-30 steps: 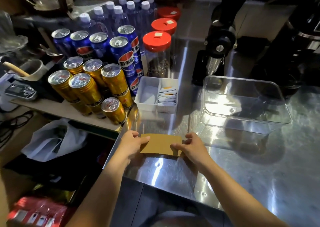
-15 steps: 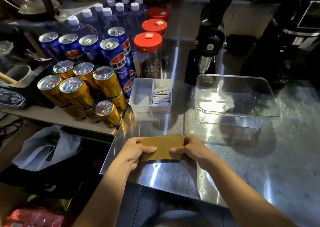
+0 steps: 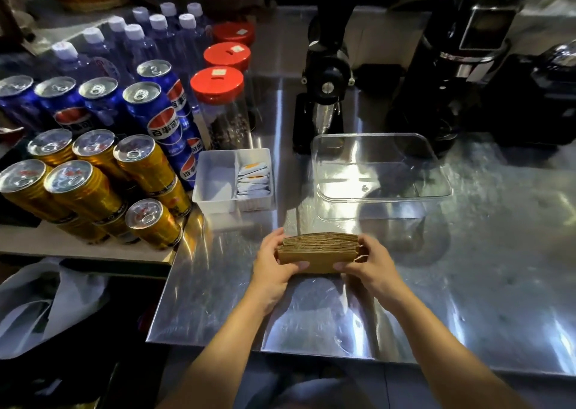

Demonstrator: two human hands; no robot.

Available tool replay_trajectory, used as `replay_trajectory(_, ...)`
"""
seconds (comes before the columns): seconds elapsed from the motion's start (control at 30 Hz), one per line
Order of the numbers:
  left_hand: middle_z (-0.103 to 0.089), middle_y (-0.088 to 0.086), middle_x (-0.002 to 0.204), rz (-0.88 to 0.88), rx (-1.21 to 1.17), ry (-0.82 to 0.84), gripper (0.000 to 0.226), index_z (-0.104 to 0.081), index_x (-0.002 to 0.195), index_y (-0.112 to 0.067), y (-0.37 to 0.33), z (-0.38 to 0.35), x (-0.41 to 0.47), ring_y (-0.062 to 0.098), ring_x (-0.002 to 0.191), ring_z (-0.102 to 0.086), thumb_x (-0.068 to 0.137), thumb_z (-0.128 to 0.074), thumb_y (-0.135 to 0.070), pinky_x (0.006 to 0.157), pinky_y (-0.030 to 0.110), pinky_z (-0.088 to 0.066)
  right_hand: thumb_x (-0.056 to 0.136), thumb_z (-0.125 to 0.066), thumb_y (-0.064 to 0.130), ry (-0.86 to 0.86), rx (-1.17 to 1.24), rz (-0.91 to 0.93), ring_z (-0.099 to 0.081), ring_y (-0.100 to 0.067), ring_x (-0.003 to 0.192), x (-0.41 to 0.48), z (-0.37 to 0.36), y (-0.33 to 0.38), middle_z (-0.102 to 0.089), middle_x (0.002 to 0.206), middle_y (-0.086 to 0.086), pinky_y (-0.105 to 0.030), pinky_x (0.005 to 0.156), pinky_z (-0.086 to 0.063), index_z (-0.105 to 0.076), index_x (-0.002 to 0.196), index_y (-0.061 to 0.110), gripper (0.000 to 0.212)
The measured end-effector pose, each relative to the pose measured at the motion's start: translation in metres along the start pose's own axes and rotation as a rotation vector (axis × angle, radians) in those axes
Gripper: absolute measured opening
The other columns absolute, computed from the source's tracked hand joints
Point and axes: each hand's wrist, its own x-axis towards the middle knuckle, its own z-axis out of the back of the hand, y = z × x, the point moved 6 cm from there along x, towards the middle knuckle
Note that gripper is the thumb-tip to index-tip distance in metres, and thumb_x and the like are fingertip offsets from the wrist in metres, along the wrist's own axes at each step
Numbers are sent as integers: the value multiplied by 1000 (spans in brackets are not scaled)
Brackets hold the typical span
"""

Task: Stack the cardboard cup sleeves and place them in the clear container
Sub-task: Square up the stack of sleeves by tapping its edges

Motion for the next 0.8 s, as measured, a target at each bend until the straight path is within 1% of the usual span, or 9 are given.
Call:
replay_trajectory(0.1,-43,5,141,-26,19,32,58,-50,96,-39,2,-12,2,22,118,-51,66,-74,4,101,36,-44,62,-77,-4,-16,-4,-4,-62,-14,78,-2,8,-11,-64,93,-13,-15,64,-50,-55,96,7,41)
replay_trajectory(0.17,-48,9,136,-23,-3,63,59,-50,100,-39,7,-16,2,19,116,-54,67,-73,5,99,38,-46,64,-76,-3,-32,-4,-6,-61,-4,77,-3,8,-16,-62,98,-12,-11,64,-48,-54,97,9,42)
replay_trajectory(0.23,-56,11,121,-11,-160,145,60,-50,109,-35,13,-20,-1,9,103,-62,69,-72,4,84,29,-54,65,-74,-4,-41,0,23,-60,-1,82,-5,5,-16,-55,105,-10,-10,66,-48,-53,95,20,44)
replay_trajectory(0.37,-59,12,117,122,-469,239,57,-48,120,-33,23,-29,-7,23,104,-62,70,-72,-20,77,37,-55,64,-76,13,101,210,50,-63,2,86,-11,-11,-15,-58,109,-5,-14,65,-51,-46,115,28,60)
replay_trajectory(0.47,-60,11,115,114,-496,173,53,-50,119,-29,27,-30,-3,22,98,-63,70,-70,-31,71,31,-54,66,-73,37,15,364,-1,-63,-13,87,-10,-19,-20,-64,98,0,-28,73,-51,-56,105,29,43)
replay_trajectory(0.57,-61,12,113,75,-438,46,38,-57,106,-20,28,-30,0,22,97,-62,74,-65,-38,78,34,-51,79,-64,35,-207,397,-8,-53,-12,70,-6,-20,-20,-59,71,5,-32,69,-40,-59,73,23,15)
replay_trajectory(0.67,-65,8,101,19,-310,-110,20,-63,88,-19,26,-28,3,14,85,-61,87,-54,-36,76,26,-48,89,-53,26,-273,365,-12,-44,-13,66,-2,-21,-18,-49,65,2,-34,66,-33,-53,62,21,27)
replay_trajectory(0.73,-65,4,90,6,-302,-154,23,-65,83,-21,22,-29,3,12,79,-60,92,-46,-29,66,18,-48,91,-49,22,-283,364,-10,-40,-11,64,0,-20,-15,-45,64,1,-33,64,-31,-53,64,17,27)
replay_trajectory(0.8,-67,1,87,-28,-318,-169,25,-66,79,-22,17,-29,4,12,79,-59,92,-45,-27,66,18,-48,91,-48,19,-294,346,13,-44,-5,60,0,-18,-12,-49,64,3,-24,59,-36,-57,67,14,26)
